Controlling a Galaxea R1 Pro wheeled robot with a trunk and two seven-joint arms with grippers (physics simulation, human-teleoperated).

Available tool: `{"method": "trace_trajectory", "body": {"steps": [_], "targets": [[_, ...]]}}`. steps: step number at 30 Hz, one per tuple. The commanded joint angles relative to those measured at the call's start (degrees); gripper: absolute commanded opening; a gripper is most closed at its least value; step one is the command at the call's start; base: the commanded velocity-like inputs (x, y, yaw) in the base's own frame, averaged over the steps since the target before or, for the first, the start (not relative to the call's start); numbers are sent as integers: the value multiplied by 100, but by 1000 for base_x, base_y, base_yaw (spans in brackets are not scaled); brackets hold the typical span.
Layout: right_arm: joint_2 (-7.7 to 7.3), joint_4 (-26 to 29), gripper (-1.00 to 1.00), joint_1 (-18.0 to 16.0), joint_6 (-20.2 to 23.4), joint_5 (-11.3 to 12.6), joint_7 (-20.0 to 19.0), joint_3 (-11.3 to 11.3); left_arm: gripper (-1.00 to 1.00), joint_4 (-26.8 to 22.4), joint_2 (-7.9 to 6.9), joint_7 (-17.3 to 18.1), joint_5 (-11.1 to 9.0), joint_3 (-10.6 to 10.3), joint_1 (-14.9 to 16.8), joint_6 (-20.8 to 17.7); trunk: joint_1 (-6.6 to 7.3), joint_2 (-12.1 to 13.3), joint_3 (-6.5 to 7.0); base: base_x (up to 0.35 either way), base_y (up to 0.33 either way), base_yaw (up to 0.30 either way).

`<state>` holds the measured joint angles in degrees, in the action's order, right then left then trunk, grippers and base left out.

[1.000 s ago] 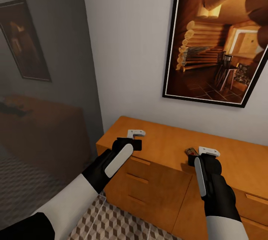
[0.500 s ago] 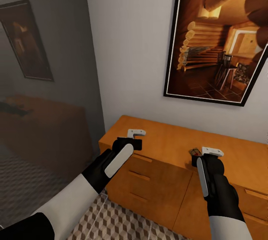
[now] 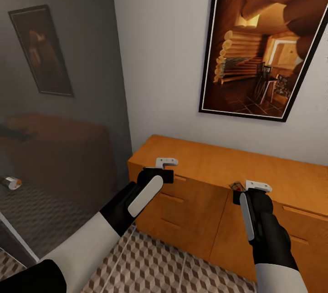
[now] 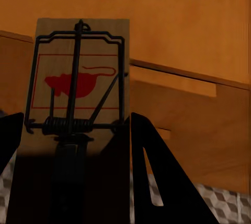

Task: Take the four mousetraps from the cabinet in the bathroom and place them on the bathroom floor. Make sure all four end up on the same floor surface, and ensure that at least two of them are either under or directly next to the same bathroom sink.

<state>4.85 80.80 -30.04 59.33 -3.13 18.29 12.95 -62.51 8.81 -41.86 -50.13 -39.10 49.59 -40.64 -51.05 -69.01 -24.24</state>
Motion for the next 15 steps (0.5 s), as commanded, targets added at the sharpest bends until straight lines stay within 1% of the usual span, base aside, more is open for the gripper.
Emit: {"method": "trace_trajectory", "body": {"steps": [1,6,15], "targets": [[3,-12,-100,-2,35,-5,-36,14,-100,-7,-2,-52,-46,-10,7,-12,1,-4,-8,-75,1,0],[6,-12,-100,-2,39,-5,-36,14,-100,-12,-2,-56,-54,-18,7,-16,1,-4,-8,-55,-19,0],[7,-20,-100,-2,42,-4,-36,10,-100,4,-2,-59,-69,-10,7,11,1,-4,-8,-273,-162,0]]}}
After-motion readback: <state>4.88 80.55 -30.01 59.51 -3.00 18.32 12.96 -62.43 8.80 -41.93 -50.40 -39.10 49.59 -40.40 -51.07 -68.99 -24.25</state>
